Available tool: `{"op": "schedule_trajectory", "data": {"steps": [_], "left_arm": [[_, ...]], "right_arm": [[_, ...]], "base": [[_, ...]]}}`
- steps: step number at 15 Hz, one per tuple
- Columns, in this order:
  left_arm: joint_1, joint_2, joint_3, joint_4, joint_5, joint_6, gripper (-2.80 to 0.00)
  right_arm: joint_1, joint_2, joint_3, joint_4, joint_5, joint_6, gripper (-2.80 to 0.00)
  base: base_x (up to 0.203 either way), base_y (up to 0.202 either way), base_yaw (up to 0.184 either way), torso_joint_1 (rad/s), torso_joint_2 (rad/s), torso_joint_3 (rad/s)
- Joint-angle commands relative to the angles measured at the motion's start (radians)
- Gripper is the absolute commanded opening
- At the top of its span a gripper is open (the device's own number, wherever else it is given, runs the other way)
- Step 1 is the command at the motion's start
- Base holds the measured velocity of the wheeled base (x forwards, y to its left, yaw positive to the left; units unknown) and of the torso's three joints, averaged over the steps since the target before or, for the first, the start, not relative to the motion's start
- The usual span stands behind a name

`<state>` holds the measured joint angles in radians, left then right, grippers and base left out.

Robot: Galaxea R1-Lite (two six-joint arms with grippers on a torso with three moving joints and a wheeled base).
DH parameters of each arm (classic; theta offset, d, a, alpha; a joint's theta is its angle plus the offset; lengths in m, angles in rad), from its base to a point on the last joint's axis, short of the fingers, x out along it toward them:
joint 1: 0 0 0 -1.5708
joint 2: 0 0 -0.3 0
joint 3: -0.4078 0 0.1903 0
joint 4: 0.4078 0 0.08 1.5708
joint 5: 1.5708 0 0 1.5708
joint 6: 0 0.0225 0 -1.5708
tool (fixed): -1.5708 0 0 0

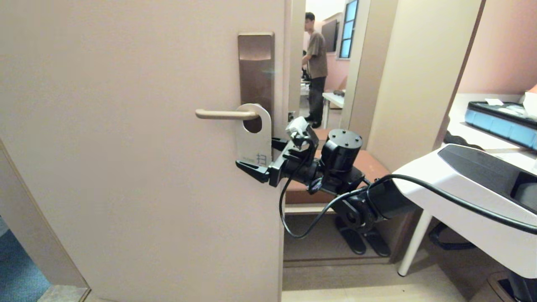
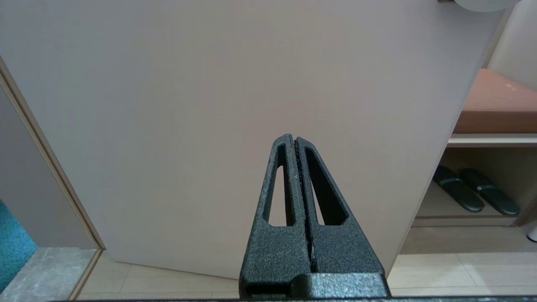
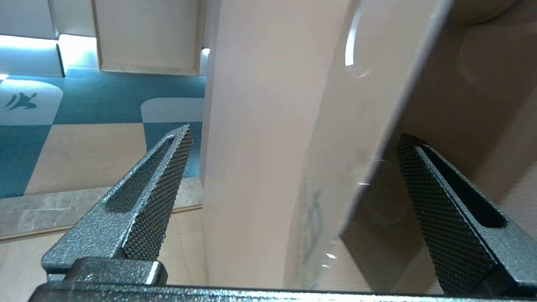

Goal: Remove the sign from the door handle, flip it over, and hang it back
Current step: Take down the sign

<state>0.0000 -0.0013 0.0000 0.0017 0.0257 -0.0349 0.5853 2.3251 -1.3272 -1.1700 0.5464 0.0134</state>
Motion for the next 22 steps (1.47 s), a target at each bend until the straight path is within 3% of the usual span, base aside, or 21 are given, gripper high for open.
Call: {"op": "schedule_trajectory", "data": {"steps": [1,14,15,22], "left_arm": [[0.0,0.001,0.0,0.001,0.0,0.0,-2.8],[0.0,0.001,0.0,0.0,0.0,0.0,-2.8],[0.0,0.001,0.0,0.0,0.0,0.0,-2.8],[0.0,0.001,0.0,0.001,0.0,0.0,-2.8]], "right_arm": [[0.007,0.0,-0.001,-0.007,0.004,0.0,0.0],[0.016,0.013,-0.011,-0.009,-0.009,0.0,0.0],[0.016,0.014,-0.012,-0.01,-0.009,0.0,-2.8],[0.014,0.014,-0.012,-0.013,-0.049,-0.001,-2.8]], "base": [[0.0,0.0,0.0,0.0,0.0,0.0],[0.0,0.0,0.0,0.0,0.0,0.0],[0.0,0.0,0.0,0.0,0.0,0.0],[0.0,0.0,0.0,0.0,0.0,0.0]]}}
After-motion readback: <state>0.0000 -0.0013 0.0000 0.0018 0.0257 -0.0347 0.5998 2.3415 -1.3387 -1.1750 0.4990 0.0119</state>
